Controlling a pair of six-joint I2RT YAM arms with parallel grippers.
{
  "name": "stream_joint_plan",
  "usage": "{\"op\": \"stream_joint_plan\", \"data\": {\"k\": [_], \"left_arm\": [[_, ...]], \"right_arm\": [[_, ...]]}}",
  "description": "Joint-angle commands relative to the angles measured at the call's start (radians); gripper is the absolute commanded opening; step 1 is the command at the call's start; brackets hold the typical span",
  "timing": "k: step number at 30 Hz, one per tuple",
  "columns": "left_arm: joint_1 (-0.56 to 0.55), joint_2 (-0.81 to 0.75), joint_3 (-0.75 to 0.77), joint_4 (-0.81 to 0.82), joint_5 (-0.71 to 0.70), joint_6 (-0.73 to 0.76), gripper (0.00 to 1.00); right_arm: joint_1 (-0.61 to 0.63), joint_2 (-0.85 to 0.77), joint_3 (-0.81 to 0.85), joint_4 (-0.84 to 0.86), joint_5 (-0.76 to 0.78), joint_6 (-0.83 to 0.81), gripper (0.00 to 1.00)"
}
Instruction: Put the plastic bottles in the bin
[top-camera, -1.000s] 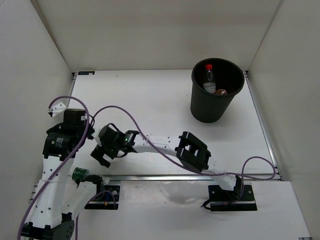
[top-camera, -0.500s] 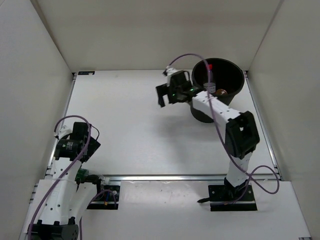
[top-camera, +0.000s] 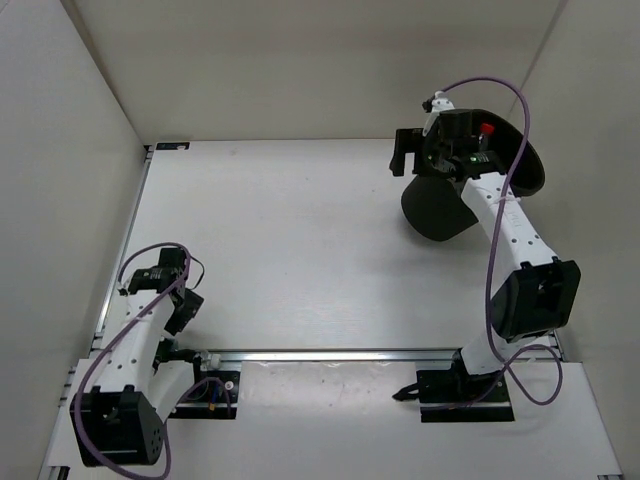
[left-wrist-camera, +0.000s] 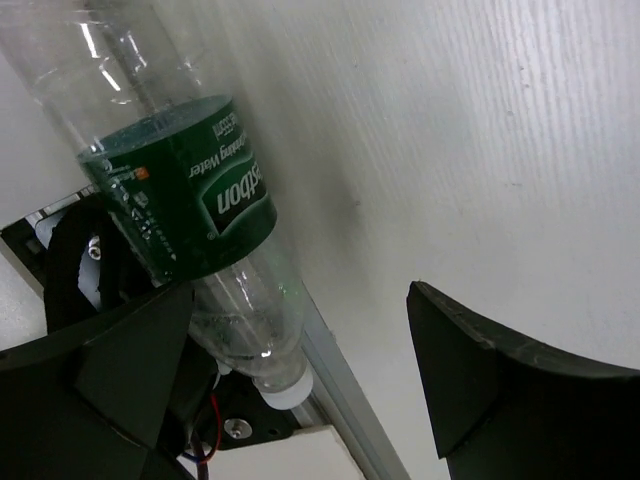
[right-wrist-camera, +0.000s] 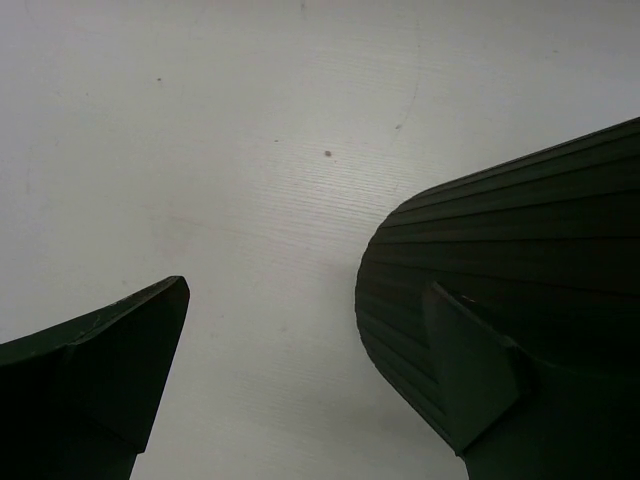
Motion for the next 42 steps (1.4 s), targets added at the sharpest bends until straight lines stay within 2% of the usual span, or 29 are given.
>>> {"op": "stream_joint_plan", "data": {"k": [1, 2, 4, 6, 10, 12, 15, 18, 23, 27, 29, 31, 35, 38, 40, 42], "left_arm": [[-0.001, 0.053, -0.033, 0.069, 0.008, -0.030, 0.99], [-0.041, 0.067, -0.033, 0.071, -0.001, -0.041, 0.99], [-0.047, 0.080, -0.038, 0.063, -0.008, -0.041, 0.98], [-0.056, 0.074, -0.035, 0.063, -0.005, -0.038, 0.99], [-0.145, 0.074, -0.038, 0.033, -0.002, -0.056, 0.98], [-0.203, 0.110, -0.032, 0.030, 0.005, -0.052, 0.99], [-0.227, 0.169, -0.003, 0.004, 0.013, -0.005, 0.99], [-0.149, 0.187, 0.045, -0.043, 0.004, 0.046, 0.99], [-0.043, 0.032, 0.100, -0.047, 0.002, -0.039, 0.98], [0.054, 0.060, 0.149, -0.055, -0.057, -0.015, 0.98], [0.068, 0.096, 0.189, -0.081, -0.171, -0.068, 0.98], [0.126, 0.095, 0.194, -0.035, -0.193, -0.038, 0.99], [0.222, 0.104, 0.151, 0.092, -0.185, 0.020, 0.98], [0.250, 0.146, 0.108, 0.143, -0.180, 0.035, 0.98], [0.199, 0.134, 0.083, 0.239, -0.154, 0.061, 0.99], [0.120, 0.043, 0.068, 0.313, -0.169, 0.085, 0.98]], "right_arm": [[0.031, -0.051, 0.057, -0.018, 0.015, -0.023, 1.00], [0.052, -0.052, 0.061, -0.021, 0.019, -0.032, 0.99], [0.085, -0.046, 0.071, -0.020, 0.053, -0.035, 0.99], [0.117, -0.049, 0.048, -0.006, 0.050, -0.046, 1.00], [0.169, -0.064, -0.015, 0.035, 0.036, -0.023, 0.99], [0.171, -0.071, -0.044, 0.055, 0.026, -0.009, 0.99], [0.223, -0.091, -0.095, 0.083, 0.055, -0.020, 0.99], [0.282, -0.120, -0.170, 0.118, 0.058, -0.017, 0.99], [0.335, -0.149, -0.241, 0.153, 0.015, -0.004, 0.99], [0.428, -0.153, -0.247, 0.160, 0.021, -0.026, 0.99], [0.470, -0.164, -0.262, 0.163, 0.029, -0.030, 0.99], [0.517, -0.181, -0.300, 0.175, 0.030, -0.021, 0.99], [0.511, -0.218, -0.348, 0.163, 0.016, -0.007, 0.99], [0.488, -0.258, -0.376, 0.170, 0.019, -0.007, 0.99], [0.458, -0.275, -0.382, 0.157, 0.004, -0.012, 0.99], [0.435, -0.301, -0.380, 0.138, -0.007, -0.016, 0.99]]}}
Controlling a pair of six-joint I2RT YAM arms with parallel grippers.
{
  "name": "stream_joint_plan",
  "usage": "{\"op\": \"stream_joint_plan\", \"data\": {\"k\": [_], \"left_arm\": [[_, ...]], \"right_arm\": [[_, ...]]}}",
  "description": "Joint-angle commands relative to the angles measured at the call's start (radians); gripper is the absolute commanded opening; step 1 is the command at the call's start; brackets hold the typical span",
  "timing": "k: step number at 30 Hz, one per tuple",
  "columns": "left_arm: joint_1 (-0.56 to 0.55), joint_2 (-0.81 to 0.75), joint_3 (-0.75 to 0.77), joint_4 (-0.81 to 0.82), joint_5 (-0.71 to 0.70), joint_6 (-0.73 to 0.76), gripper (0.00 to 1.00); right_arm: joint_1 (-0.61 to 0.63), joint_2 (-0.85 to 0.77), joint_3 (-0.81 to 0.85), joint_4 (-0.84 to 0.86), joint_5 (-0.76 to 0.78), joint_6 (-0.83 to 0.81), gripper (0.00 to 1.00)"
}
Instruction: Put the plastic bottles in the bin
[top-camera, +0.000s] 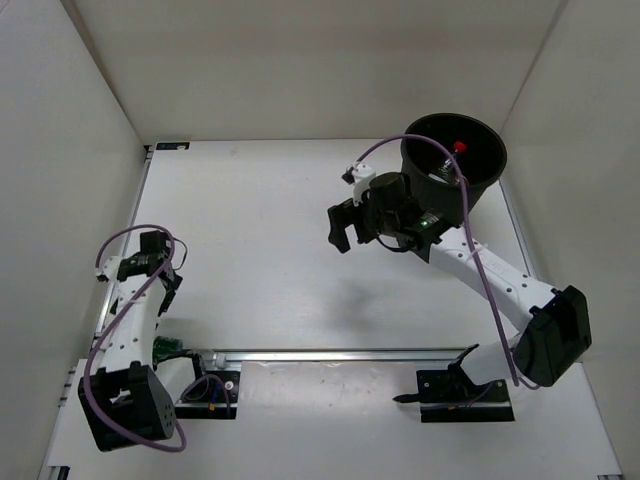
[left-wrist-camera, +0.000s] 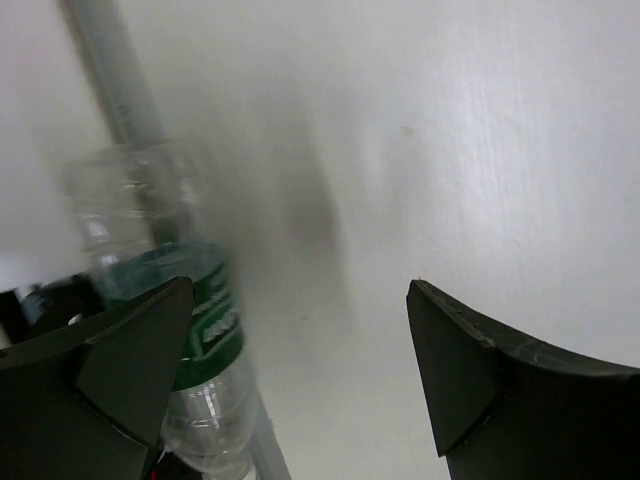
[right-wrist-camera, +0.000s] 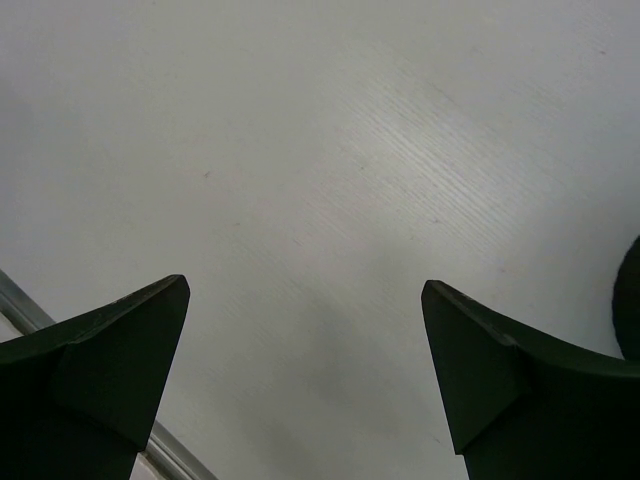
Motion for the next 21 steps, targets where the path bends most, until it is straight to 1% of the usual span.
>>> {"op": "stream_joint_plan", "data": {"k": [1, 2, 3, 4, 6, 7, 8, 9, 10, 11, 12, 13, 15, 17, 19, 20, 21], "left_arm": [[-0.109, -0.121, -0.017, 0.209, -0.019, 0.074, 0.98], [-0.134, -0.191, -0.018, 0.271, -0.005, 0.136, 0.97], [-0.133, -0.277, -0.023, 0.307, 0.022, 0.243, 0.99], [-0.152, -0.312, -0.022, 0.342, 0.038, 0.280, 0.99], [-0.194, -0.437, -0.008, 0.378, 0.122, 0.415, 0.98], [-0.192, -0.488, 0.004, 0.393, 0.188, 0.515, 0.99], [-0.256, -0.510, 0.002, 0.404, 0.199, 0.569, 0.99], [-0.310, -0.542, -0.005, 0.402, 0.200, 0.638, 0.98], [-0.333, -0.578, -0.006, 0.393, 0.217, 0.663, 0.99], [-0.393, -0.594, -0.014, 0.399, 0.211, 0.670, 0.99], [-0.448, -0.623, -0.026, 0.395, 0.220, 0.658, 0.99], [-0.477, -0.620, -0.035, 0.399, 0.246, 0.646, 0.98], [-0.574, -0.582, -0.046, 0.386, 0.265, 0.651, 0.99], [-0.628, -0.525, -0.051, 0.413, 0.271, 0.669, 0.99], [-0.639, -0.516, -0.072, 0.450, 0.259, 0.671, 0.98], [-0.613, -0.525, -0.086, 0.474, 0.269, 0.675, 0.99], [-0.585, -0.562, -0.100, 0.491, 0.273, 0.677, 0.98]], "right_arm": [[-0.042, -0.070, 0.001, 0.014, -0.007, 0.009, 0.99], [-0.054, -0.096, 0.012, -0.009, -0.013, 0.005, 0.99], [-0.056, -0.116, 0.015, -0.017, -0.030, 0.004, 1.00], [-0.068, -0.125, 0.016, -0.038, -0.028, 0.017, 0.99], [-0.071, -0.179, 0.027, -0.098, -0.010, 0.017, 0.99], [-0.070, -0.196, 0.026, -0.119, 0.034, 0.032, 0.99], [-0.073, -0.202, 0.032, -0.169, 0.069, 0.032, 0.99], [-0.080, -0.208, 0.042, -0.235, 0.073, 0.037, 0.99], [-0.089, -0.210, 0.050, -0.263, 0.079, 0.037, 0.99], [-0.093, -0.202, 0.058, -0.326, 0.046, 0.035, 0.99], [-0.083, -0.202, 0.062, -0.372, 0.076, 0.037, 0.99], [-0.073, -0.196, 0.058, -0.406, 0.099, 0.061, 0.99], [-0.007, -0.208, -0.006, -0.423, 0.210, 0.087, 0.99], [0.036, -0.248, -0.064, -0.380, 0.244, 0.109, 0.99], [0.029, -0.286, -0.097, -0.345, 0.202, 0.141, 0.99], [0.006, -0.285, -0.102, -0.340, 0.162, 0.155, 0.99], [-0.019, -0.305, -0.118, -0.322, 0.162, 0.162, 1.00]]}}
